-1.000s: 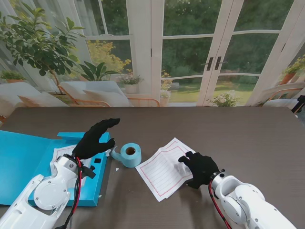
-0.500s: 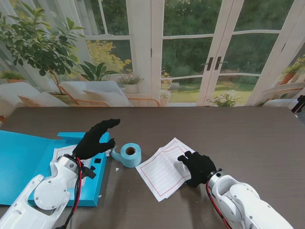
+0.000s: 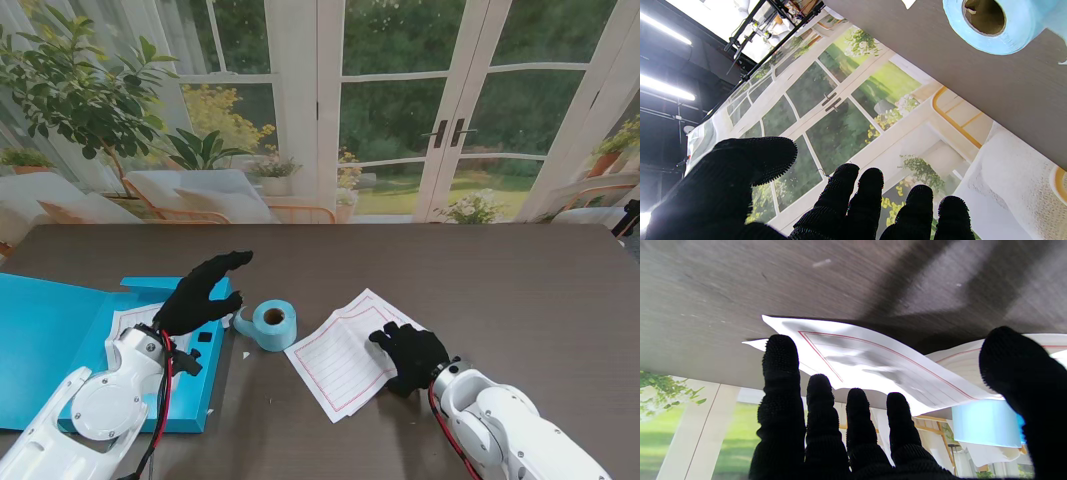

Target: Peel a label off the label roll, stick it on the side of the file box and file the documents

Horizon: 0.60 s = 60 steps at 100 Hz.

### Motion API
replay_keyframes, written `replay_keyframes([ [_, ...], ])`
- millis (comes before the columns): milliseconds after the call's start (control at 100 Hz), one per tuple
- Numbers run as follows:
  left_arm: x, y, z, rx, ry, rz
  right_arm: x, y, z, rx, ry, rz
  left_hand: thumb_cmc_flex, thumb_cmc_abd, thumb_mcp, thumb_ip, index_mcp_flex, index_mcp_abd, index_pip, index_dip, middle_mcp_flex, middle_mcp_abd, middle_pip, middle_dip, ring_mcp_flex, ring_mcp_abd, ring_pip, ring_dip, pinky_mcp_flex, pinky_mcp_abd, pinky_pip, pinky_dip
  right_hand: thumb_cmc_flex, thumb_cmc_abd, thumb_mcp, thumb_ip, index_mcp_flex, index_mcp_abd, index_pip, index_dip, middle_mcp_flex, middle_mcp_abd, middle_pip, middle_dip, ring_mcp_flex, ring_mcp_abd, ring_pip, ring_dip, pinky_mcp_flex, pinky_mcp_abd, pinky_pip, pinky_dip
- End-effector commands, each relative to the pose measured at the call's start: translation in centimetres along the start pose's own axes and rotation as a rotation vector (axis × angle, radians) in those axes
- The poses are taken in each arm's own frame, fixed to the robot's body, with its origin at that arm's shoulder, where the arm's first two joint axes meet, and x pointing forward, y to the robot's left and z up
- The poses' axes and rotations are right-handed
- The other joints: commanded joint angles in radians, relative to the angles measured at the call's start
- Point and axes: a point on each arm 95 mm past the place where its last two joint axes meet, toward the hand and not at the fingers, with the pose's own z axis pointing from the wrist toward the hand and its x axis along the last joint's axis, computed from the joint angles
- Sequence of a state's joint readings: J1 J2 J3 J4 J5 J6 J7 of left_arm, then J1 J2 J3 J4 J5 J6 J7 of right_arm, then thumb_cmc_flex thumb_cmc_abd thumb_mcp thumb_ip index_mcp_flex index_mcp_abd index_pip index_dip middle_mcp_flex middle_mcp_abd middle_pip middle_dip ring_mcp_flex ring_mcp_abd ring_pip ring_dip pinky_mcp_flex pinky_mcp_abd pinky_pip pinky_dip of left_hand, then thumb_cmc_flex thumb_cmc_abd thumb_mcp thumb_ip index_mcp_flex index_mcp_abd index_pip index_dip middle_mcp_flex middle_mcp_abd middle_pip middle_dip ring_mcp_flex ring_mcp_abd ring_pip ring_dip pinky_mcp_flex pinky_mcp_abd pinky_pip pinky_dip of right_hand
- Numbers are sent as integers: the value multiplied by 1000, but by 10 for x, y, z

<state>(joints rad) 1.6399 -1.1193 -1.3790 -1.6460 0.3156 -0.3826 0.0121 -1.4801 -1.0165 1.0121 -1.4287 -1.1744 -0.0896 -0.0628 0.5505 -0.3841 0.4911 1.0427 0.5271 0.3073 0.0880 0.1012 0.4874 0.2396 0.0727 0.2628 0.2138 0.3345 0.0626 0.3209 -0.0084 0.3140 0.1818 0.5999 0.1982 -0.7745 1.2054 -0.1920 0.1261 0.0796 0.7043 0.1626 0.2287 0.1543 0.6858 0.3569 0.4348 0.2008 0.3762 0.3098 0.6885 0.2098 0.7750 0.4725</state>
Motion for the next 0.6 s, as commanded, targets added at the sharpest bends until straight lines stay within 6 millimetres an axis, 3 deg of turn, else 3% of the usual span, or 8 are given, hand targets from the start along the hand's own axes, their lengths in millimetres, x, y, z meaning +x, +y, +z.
replay_keyframes([
  [0, 2, 3, 0, -18, -3, -9, 3, -6, -1, 25, 11, 5, 16, 11, 4, 34, 10, -1, -13, 2, 17, -6, -12, 1, 3, 5, -6, -4, -25, -29, -29, -3, 12, 39, 21, -5, -42, 11, 11, -1, 17, -6, 15, 2, 15, 13, -5, -14, -596, -15, 35, -21],
  [170, 2, 3, 0, -25, -9, -16, 3, -7, 0, 24, 19, 15, 17, 18, 3, 34, 8, -2, -14, 1, 17, -4, -13, 1, 5, 9, -5, -3, -26, -29, -29, -2, 7, 192, -1, 14, -42, -5, 24, 5, 28, -11, 17, -1, 26, 11, -1, -12, -593, -16, 41, -26],
  [360, 2, 4, 0, -29, -17, -23, 3, -8, 0, 29, 23, 30, 18, 26, 1, 32, 11, -2, -14, 1, 15, -4, -14, 0, 3, 8, -6, -2, -28, -28, -29, -2, -11, 315, 0, 34, -41, -20, 33, 10, 35, -11, 19, -1, 34, 8, 3, -11, -593, -16, 45, -28],
  [590, 1, 4, 0, -38, -23, -31, 2, -10, 0, 25, 30, 39, 18, 32, 0, 32, 13, -4, -15, 1, 14, -3, -15, 0, 3, 8, -6, -2, -30, -30, -29, 0, -56, 402, 24, 38, -42, -41, 41, 15, 44, -14, 26, -1, 45, 0, 13, -9, -588, -18, 52, -28],
])
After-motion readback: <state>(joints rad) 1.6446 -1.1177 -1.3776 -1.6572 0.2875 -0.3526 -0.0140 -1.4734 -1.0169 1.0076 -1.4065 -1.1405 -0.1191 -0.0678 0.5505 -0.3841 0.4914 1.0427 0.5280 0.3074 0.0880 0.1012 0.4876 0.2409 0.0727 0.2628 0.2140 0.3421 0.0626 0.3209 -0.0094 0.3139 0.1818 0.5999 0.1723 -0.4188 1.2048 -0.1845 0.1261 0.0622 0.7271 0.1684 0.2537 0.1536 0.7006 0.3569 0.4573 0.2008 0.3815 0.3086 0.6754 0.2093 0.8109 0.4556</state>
